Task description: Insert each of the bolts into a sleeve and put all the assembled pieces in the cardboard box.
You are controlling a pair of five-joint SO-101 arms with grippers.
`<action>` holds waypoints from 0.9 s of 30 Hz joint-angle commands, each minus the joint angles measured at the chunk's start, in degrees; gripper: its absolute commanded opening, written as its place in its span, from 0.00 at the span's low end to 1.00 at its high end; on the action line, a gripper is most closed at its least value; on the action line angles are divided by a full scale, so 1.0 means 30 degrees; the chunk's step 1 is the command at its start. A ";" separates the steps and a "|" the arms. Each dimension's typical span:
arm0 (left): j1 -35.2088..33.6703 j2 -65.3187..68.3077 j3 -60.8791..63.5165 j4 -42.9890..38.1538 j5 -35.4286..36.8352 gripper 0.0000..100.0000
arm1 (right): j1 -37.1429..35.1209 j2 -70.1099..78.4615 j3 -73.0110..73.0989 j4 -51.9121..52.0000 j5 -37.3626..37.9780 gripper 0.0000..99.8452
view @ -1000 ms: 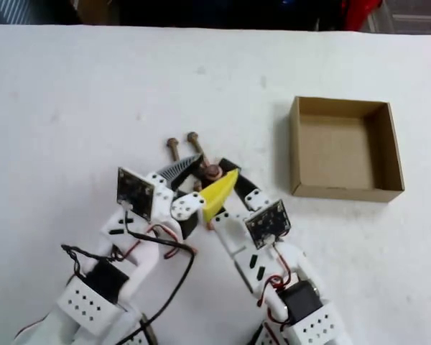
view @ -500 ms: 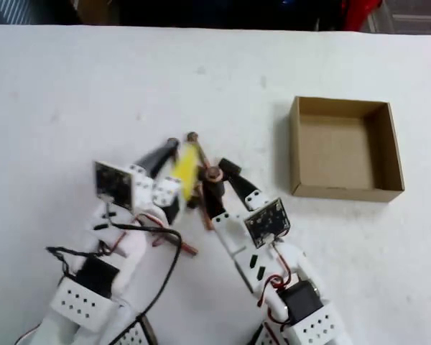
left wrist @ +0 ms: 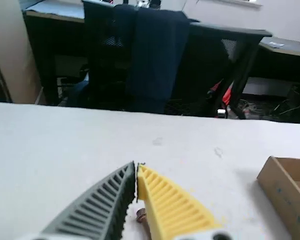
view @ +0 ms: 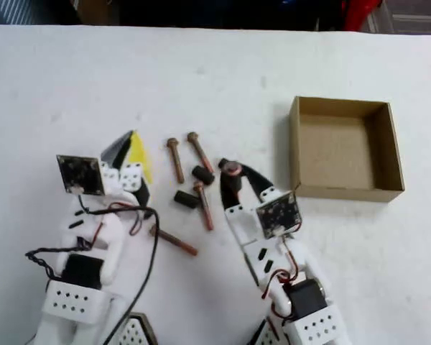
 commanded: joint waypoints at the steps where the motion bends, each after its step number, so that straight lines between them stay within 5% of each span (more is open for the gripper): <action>1: -0.0806 -0.0337 -0.0791 0.1788 -0.1026 0.04 | 0.0484 -0.0278 -0.1172 0.1568 0.0234 0.02; 16: -0.1216 -0.0337 -0.0293 0.7092 -0.2637 0.04 | 0.3502 0.0659 -0.8176 0.8571 0.1524 0.02; 27: -0.3062 -0.0337 0.1026 0.7678 -0.2667 0.04 | 0.6315 1.2908 -1.5648 0.8659 0.2403 0.02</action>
